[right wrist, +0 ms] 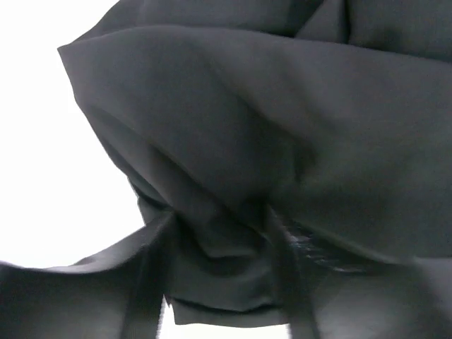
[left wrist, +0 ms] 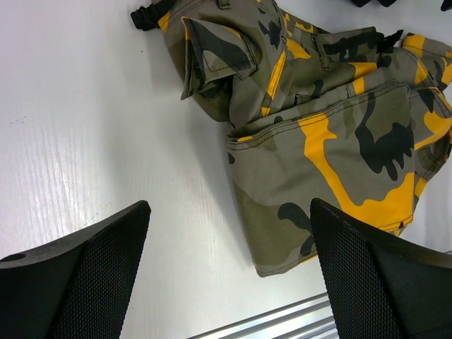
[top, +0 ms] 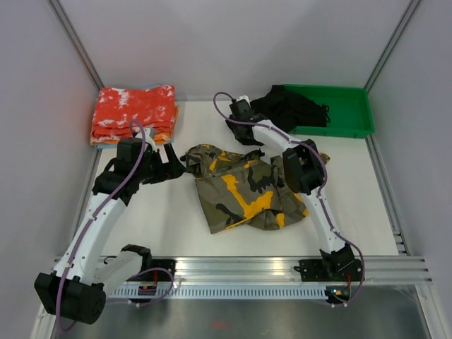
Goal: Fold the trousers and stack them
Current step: Flatten the trousers out
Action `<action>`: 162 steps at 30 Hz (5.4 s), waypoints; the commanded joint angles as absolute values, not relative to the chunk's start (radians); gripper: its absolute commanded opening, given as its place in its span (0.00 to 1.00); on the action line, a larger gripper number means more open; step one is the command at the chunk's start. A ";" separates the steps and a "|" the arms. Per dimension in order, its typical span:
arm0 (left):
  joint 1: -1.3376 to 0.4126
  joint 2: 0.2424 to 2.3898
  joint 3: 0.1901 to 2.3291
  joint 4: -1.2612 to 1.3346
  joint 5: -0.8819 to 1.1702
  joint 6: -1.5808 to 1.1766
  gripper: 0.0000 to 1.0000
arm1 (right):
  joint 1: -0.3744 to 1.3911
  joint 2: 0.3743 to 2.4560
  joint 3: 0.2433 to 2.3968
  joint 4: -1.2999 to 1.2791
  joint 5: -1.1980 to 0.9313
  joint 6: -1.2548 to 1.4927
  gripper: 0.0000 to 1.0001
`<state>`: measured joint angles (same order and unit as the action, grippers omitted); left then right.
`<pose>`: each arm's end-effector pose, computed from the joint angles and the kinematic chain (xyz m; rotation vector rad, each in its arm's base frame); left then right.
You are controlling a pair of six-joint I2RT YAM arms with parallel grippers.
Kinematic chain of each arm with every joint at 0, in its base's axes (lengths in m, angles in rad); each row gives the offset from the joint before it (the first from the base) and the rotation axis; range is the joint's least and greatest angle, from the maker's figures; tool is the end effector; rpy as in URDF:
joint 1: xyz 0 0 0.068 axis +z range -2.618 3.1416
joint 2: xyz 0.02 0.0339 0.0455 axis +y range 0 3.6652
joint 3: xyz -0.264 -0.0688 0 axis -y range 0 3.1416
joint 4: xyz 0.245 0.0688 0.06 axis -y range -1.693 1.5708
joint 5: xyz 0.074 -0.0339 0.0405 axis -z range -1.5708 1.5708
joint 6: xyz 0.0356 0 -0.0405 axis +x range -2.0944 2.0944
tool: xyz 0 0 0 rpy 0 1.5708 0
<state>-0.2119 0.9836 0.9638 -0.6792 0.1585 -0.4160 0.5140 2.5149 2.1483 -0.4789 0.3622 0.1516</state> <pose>0.1977 -0.0483 0.3182 -0.1503 2.3062 -0.5066 0.4897 0.2620 0.1562 -0.2621 2.3341 -0.1151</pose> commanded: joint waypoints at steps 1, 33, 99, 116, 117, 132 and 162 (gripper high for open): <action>-0.216 0.979 0.966 -0.680 0.133 -0.380 1.00 | 0.497 2.528 2.138 -0.468 0.348 0.155 0.53; -0.216 0.994 0.965 -0.614 0.192 -0.428 1.00 | -0.081 2.238 2.186 -0.406 0.091 0.302 0.07; -0.218 1.022 0.933 -0.581 0.224 -0.400 1.00 | 0.134 2.247 2.338 -0.422 0.387 0.041 0.00; -0.218 1.017 0.931 -0.587 0.218 -0.387 1.00 | 0.244 2.331 2.180 -0.499 0.170 -0.080 0.98; -0.216 1.020 0.931 -0.588 0.219 -0.387 1.00 | 0.248 2.357 2.190 -0.500 0.187 -0.078 0.98; -0.218 1.038 0.927 -0.588 0.210 -0.384 1.00 | 0.281 2.425 2.158 -0.454 0.512 -0.160 0.59; -0.218 1.063 0.957 -0.571 0.236 -0.390 1.00 | 0.034 2.131 2.194 -0.401 0.471 -0.044 0.00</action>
<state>-0.2119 1.0611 0.9260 -0.6025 0.2165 -0.4126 0.1402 2.2852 2.1902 -0.4805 0.4248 -0.0731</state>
